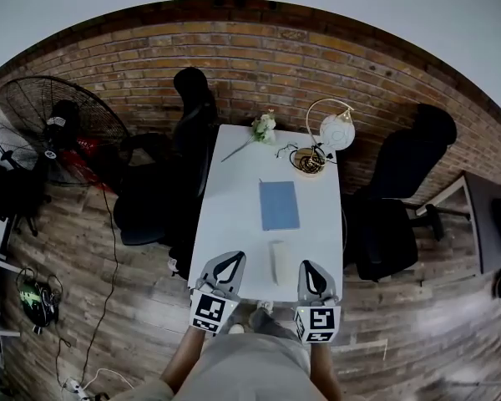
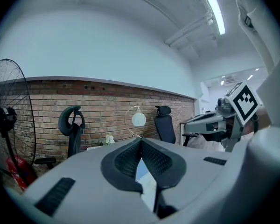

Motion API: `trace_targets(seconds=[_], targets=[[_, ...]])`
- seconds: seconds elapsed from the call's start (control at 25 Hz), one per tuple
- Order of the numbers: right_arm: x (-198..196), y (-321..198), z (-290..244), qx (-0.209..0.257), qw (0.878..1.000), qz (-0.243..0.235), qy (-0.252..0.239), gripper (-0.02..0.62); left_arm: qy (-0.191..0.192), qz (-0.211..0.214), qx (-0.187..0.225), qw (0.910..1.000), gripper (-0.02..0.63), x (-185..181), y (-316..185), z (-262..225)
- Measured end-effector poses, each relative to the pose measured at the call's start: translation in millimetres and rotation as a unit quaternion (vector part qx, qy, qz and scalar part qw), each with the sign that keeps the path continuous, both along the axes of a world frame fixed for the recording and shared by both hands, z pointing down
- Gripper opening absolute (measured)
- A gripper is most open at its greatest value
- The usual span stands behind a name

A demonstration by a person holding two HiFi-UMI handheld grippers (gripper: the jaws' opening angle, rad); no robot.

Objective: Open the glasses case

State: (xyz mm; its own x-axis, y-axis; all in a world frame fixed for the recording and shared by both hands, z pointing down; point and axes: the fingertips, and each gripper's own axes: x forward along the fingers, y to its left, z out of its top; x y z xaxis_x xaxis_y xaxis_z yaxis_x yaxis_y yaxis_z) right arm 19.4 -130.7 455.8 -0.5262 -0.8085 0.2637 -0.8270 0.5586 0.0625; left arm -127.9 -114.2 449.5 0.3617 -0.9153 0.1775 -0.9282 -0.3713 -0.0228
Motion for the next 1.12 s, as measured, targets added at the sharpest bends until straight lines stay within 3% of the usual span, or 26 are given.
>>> trace_targets(seconds=[0.6, 1.12], targets=[[13.2, -97.8, 15.6, -0.028, 0.999, -0.040, -0.009, 0.006, -0.004, -0.044, -0.022, 0.9988, 0.003, 10.0, -82.5, 11.5], [17.1, -142.7, 31.4, -0.048, 0.996, -0.072, -0.023, 0.006, -0.023, -0.068, -0.024, 0.9971, 0.003, 15.0, -126.6, 14.9]])
